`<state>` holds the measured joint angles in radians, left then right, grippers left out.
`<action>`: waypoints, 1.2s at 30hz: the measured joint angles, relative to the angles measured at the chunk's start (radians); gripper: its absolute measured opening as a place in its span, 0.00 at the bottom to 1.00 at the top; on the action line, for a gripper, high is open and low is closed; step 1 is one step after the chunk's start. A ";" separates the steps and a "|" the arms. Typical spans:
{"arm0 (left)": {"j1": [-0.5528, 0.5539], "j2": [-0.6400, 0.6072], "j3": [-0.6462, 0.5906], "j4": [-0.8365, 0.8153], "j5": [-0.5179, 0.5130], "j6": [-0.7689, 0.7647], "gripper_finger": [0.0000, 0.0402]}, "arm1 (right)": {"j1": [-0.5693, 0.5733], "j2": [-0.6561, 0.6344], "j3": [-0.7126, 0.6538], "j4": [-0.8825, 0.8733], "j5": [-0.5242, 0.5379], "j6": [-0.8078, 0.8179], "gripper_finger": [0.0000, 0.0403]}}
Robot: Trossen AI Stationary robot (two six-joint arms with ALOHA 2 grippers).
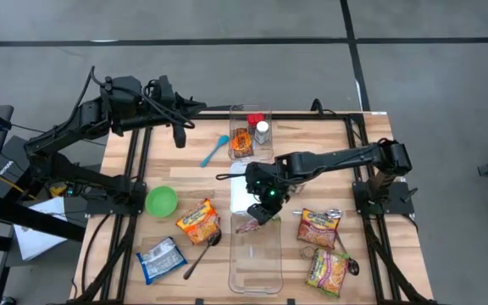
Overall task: Pick & Place Food Item
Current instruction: Put the top green noodle pack into the bottom transparent bin
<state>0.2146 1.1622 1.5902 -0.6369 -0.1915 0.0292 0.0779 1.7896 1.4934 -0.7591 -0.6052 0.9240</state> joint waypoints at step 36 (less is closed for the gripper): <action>0.000 0.000 0.000 -0.028 0.003 0.019 0.01 | 0.002 0.072 0.000 0.040 -0.034 0.019 0.00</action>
<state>0.2144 1.1622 1.5898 -0.6649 -0.1883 0.0483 0.0803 1.8618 1.4937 -0.7193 -0.6390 0.9428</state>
